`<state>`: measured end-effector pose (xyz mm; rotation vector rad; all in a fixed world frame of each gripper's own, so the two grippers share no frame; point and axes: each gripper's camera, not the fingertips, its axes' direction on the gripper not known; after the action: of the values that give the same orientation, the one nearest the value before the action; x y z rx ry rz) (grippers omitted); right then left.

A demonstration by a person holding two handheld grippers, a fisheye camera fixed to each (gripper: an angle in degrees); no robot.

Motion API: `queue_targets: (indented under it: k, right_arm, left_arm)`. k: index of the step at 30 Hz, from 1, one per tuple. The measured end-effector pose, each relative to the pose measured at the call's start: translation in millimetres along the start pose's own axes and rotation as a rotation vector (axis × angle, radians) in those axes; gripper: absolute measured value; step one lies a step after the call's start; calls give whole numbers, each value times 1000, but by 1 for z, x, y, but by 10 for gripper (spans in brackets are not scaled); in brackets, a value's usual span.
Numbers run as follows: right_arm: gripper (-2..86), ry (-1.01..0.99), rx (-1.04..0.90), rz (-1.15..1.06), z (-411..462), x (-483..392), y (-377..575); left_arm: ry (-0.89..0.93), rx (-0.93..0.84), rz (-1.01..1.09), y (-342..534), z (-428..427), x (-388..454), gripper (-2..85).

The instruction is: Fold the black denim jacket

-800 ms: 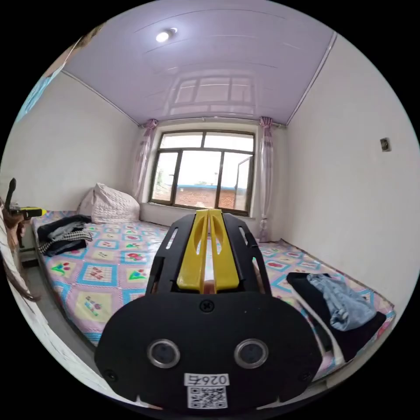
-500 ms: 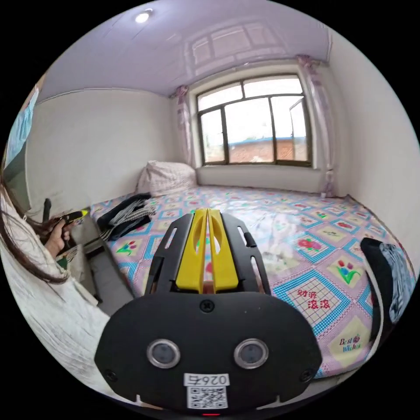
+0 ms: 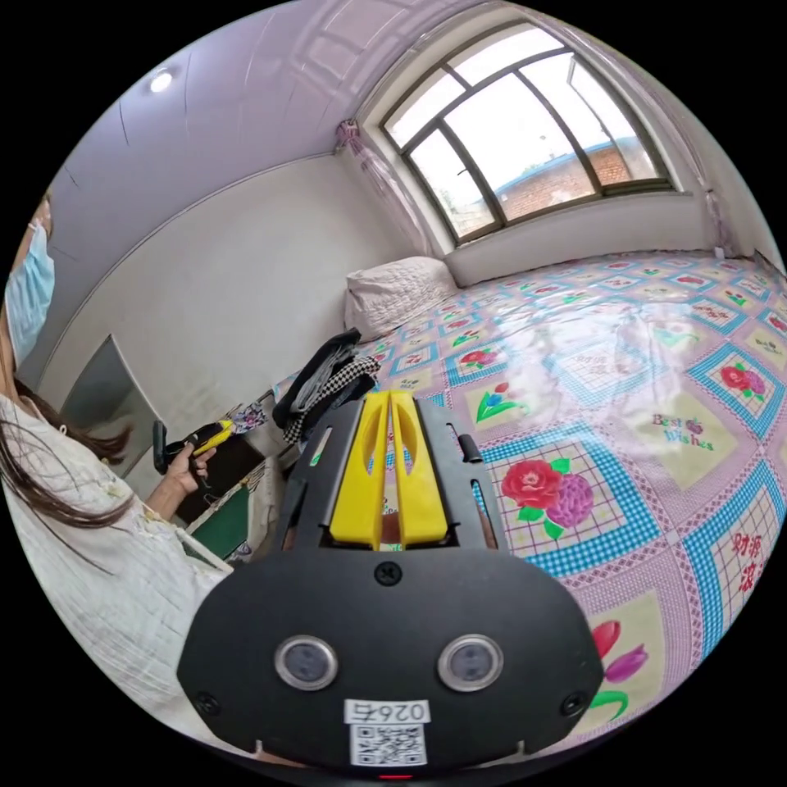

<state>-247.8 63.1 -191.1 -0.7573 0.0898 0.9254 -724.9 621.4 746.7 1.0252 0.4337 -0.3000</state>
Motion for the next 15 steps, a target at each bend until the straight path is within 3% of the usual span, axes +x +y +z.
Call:
queue_targets:
  k: [9,15]
  right_arm:
    - [-8,-254,-159,5,114,30,-28]
    - [24,5,-147,-224,233,-17,-74]
  left_arm:
    - [14,-16,-150,-67,-3,-50,133]
    - [84,-78,-245,-156,40,-131,180]
